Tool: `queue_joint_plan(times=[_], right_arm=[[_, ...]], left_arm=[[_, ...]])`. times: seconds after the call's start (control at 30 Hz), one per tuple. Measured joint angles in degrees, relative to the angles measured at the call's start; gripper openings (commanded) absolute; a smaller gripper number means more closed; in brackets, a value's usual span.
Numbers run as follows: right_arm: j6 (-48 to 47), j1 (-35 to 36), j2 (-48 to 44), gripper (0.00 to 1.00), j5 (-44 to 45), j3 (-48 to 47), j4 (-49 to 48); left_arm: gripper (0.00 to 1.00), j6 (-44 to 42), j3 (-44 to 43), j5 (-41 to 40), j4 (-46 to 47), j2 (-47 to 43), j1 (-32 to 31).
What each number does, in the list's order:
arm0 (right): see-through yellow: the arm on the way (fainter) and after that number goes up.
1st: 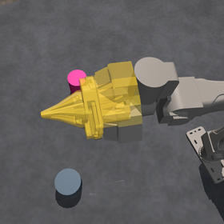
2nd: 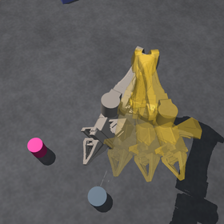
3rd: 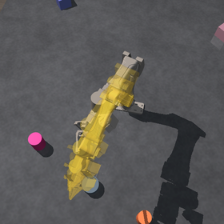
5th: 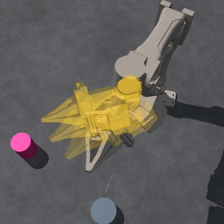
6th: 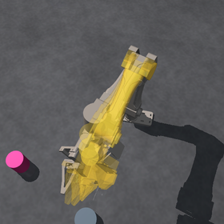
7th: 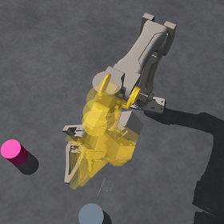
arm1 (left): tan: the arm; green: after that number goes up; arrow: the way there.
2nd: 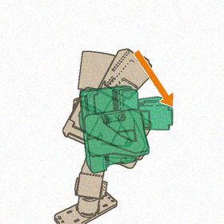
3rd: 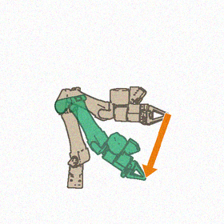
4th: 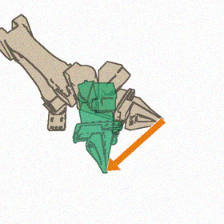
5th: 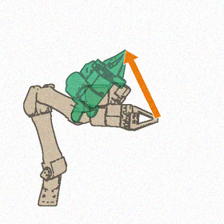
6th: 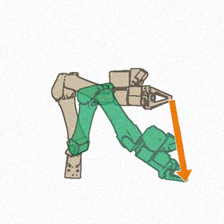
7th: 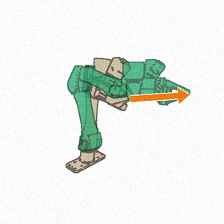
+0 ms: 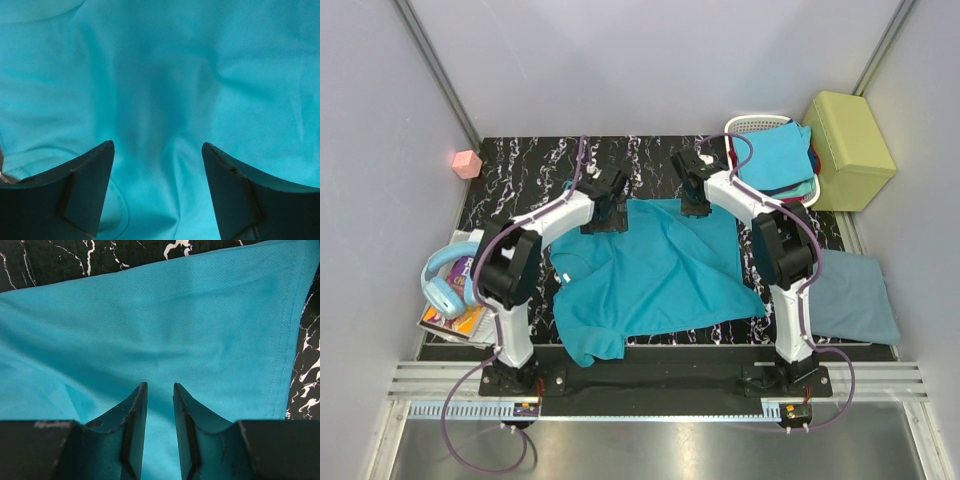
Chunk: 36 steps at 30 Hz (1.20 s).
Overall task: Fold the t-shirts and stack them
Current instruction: Flatten out the tshirt
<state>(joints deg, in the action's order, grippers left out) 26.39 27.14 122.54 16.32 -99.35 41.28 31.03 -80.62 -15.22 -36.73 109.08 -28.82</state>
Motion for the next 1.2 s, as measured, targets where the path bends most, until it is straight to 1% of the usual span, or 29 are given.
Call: queue_joint_plan(times=[0.03, 0.1, 0.13, 0.3, 0.37, 0.43, 0.47, 0.5, 0.53, 0.57, 0.6, 0.67, 0.7, 0.8, 0.97, 1.2], right_arm=[[0.0, -0.11, 0.31, 0.35, -0.15, -0.17, 0.04], [0.0, -0.48, 1.03, 0.35, -0.74, -0.85, 0.24], [0.0, -0.83, 1.62, 0.36, -1.07, -1.44, 0.24], [0.11, -2.78, 4.09, 0.3, -2.38, -2.78, 0.13], [0.33, -3.41, 5.38, 0.29, -2.64, -3.34, 0.37], [0.52, -3.96, 6.91, 0.29, -3.1, -4.46, 0.61], [0.66, -4.17, 7.63, 0.29, -3.45, -5.01, 0.7], [0.76, -4.33, 8.02, 0.25, -3.72, -5.86, 1.07], [0.87, -4.46, 8.37, 0.22, -3.82, -6.71, 1.18], [0.94, -4.55, 8.66, 0.19, -3.89, -7.41, 1.31], [0.98, -4.61, 8.85, 0.12, -3.96, -7.91, 1.44], [1.18, -4.66, 9.55, 0.04, -3.98, -9.29, 1.97], [1.18, -4.68, 9.77, 0.0, -4.02, -9.73, 1.97], [1.53, -4.7, 10.86, 0.0, -4.0, -11.43, 2.56], [1.68, -4.76, 13.77, 0.0, -3.93, -17.25, 5.11], [1.77, -5.27, 21.05, 0.0, -3.85, -32.98, 9.88]], left_arm=[[0.7, -0.31, -0.85, 0.42, 0.11, 0.76, 0.13], [0.7, -0.83, -2.56, 1.18, 0.5, 2.03, 0.37], [0.67, -1.11, -3.72, 1.73, 0.63, 2.78, 0.68], [0.58, -1.92, -6.62, 3.58, 1.18, 5.64, 1.42], [0.53, -2.29, -8.13, 4.24, 1.01, 7.61, 1.95], [0.51, -2.56, -9.53, 4.79, 0.46, 9.6, 2.43], [0.49, -2.69, -10.23, 5.05, 0.22, 10.73, 2.71], [0.46, -2.78, -10.56, 5.33, 0.13, 11.43, 2.93], [0.43, -2.82, -10.69, 5.57, -0.07, 11.96, 3.08], [0.33, -2.91, -10.73, 5.73, -0.44, 12.35, 3.28], [0.28, -3.04, -10.75, 5.86, -0.72, 12.63, 3.48], [0.17, -3.21, -11.13, 6.16, -1.11, 12.72, 3.89], [0.09, -3.17, -11.32, 6.38, -1.11, 12.81, 4.04], [0.0, -3.69, -12.63, 7.34, -1.49, 13.6, 4.87], [0.0, -4.11, -18.91, 8.66, -3.67, 17.53, 6.23], [0.0, -5.42, -33.68, 10.34, -8.33, 26.18, 8.24]])
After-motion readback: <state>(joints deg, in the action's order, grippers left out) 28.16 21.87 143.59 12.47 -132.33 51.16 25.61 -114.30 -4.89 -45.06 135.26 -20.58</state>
